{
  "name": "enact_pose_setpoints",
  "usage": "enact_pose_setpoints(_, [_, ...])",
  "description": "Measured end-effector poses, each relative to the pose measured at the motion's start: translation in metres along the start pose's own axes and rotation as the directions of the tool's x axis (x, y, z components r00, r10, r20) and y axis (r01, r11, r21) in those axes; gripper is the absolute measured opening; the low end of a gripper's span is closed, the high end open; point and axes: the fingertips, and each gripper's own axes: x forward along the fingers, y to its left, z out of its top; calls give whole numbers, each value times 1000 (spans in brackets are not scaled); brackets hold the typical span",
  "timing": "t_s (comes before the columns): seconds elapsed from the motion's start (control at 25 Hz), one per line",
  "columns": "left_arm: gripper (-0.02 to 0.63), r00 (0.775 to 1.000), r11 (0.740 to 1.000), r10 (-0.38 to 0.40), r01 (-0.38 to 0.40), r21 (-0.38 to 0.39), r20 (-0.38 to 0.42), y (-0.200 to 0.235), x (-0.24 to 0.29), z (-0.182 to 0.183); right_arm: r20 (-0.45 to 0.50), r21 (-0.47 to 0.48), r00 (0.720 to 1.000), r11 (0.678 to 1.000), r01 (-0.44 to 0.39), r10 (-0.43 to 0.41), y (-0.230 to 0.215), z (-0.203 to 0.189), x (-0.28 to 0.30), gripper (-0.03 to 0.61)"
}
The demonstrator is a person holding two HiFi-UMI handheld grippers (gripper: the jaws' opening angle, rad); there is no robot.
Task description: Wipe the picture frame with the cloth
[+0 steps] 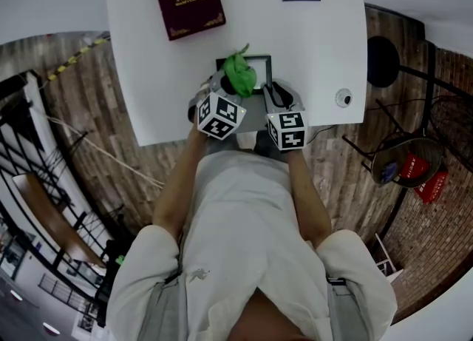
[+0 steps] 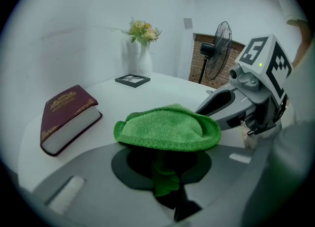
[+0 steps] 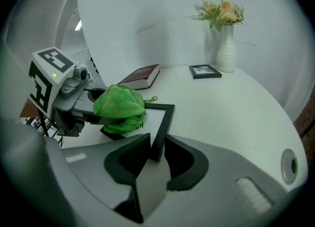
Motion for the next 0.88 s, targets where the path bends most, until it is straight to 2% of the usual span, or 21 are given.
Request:
enact_pose_setpoints(0.6, [89, 996, 994, 86, -88, -59, -25, 32, -40, -31, 4, 11, 1000, 1000, 19, -19, -1, 0, 0, 95])
enact_pose_setpoints(0.88, [89, 986, 985, 155, -159, -65, -54, 52, -63, -46, 21, 23, 999, 999, 45, -45, -4, 1, -9, 95])
